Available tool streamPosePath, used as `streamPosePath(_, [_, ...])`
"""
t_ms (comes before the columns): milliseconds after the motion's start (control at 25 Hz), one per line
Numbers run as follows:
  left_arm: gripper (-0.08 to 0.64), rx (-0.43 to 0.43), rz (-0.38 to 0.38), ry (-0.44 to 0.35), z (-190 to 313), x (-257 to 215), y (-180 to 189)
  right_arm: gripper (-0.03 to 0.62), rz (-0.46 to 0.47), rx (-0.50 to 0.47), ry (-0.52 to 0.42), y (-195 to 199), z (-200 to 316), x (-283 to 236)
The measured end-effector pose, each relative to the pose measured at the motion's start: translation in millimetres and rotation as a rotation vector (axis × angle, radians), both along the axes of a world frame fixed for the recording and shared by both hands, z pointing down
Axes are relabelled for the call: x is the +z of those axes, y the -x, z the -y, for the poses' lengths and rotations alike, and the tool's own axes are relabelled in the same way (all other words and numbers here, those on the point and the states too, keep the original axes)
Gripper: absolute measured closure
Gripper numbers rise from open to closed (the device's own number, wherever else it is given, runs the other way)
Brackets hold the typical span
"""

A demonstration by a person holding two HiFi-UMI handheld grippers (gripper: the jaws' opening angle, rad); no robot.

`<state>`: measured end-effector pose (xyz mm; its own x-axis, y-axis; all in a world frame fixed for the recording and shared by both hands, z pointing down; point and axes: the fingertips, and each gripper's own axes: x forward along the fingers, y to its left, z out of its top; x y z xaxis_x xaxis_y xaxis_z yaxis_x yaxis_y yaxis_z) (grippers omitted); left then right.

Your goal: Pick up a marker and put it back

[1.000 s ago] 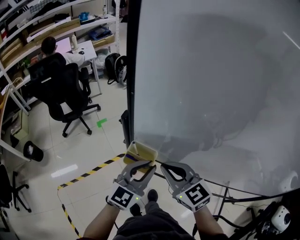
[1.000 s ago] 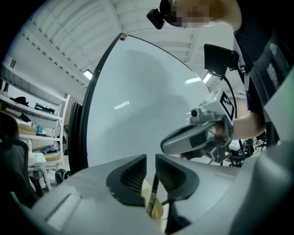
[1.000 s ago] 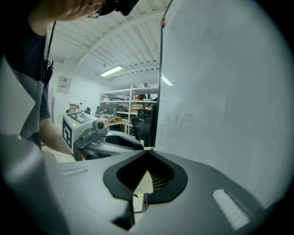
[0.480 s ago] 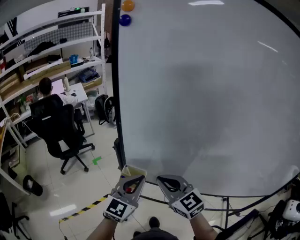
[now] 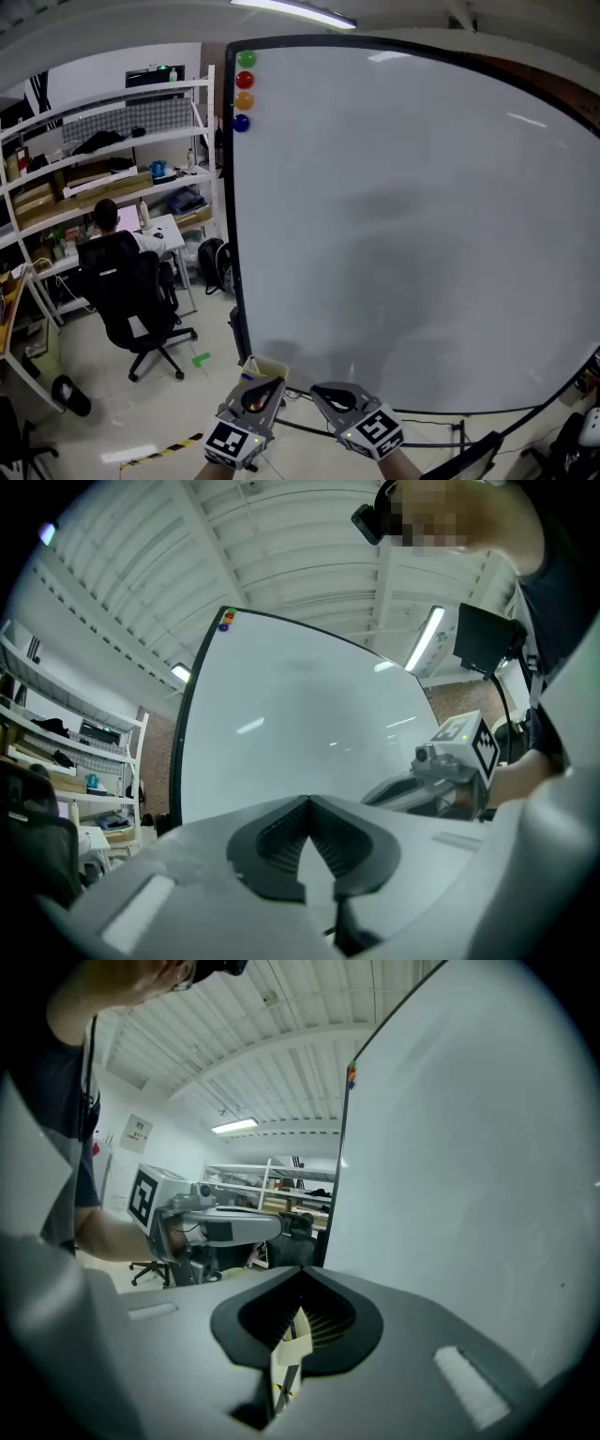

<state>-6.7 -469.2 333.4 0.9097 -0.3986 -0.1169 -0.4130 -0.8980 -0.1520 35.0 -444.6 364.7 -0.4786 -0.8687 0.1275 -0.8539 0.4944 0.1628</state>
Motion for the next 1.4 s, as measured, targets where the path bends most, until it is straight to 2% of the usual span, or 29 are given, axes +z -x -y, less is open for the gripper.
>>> streamPosePath(200, [0.560, -0.053, -0.008, -0.025, -43, -1, -22, 0.592, 0.016, -0.054, -0.047, -18, -39, 1])
streamPosePath(320, [0.560, -0.100, 0.014, -0.046, -76, 8, -37, 0.592, 0.014, -0.109, -0.041, -31, -77, 6])
streamPosePath(480, [0.560, -0.170, 0.003, -0.027, -127, 12, -60, 0.592, -0.002, -0.168, -0.042, -52, -131, 12])
streamPosePath(720, [0.560, -0.234, -0.010, 0.007, -183, 9, -70, 0.592, 0.002, -0.231, -0.026, -64, -175, 12])
streamPosePath(920, [0.560, -0.279, 0.025, 0.019, -225, 14, -56, 0.592, 0.039, -0.340, 0.001, -31, -201, 21])
streamPosePath(1120, [0.560, -0.331, 0.072, 0.099, -251, 25, -29, 0.592, 0.049, -0.419, 0.018, -3, -224, 16])
streamPosePath(1240, [0.559, -0.345, 0.060, 0.141, -270, 35, -7, 0.592, 0.056, -0.443, 0.035, 17, -240, 19])
streamPosePath(1400, [0.558, -0.347, 0.045, 0.154, -310, 42, 26, 0.592, 0.053, -0.461, 0.039, 48, -273, 22])
